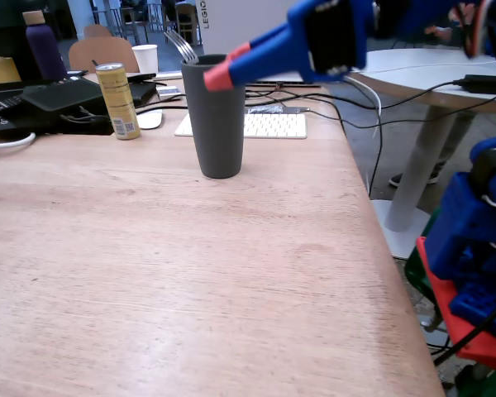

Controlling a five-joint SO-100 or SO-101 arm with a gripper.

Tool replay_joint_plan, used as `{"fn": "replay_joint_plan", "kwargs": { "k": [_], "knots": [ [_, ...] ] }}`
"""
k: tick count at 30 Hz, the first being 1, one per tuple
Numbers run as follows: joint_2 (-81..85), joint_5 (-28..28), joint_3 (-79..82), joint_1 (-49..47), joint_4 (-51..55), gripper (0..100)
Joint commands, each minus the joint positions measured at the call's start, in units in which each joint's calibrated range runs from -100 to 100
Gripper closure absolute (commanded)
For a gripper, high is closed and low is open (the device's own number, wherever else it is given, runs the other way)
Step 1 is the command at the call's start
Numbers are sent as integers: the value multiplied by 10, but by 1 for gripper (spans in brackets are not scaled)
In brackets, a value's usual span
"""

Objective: Grab the fork and place it in gray glass

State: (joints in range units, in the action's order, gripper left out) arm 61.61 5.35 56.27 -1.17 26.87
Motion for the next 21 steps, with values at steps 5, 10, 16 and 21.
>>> {"fn": "replay_joint_plan", "kwargs": {
  "k": [5,10,16,21],
  "knots": [
    [223,-37,248,-25,1,80],
    [317,-37,374,-47,1,80],
    [354,-38,433,-56,58,80],
    [355,-88,434,-80,83,81]
  ]
}}
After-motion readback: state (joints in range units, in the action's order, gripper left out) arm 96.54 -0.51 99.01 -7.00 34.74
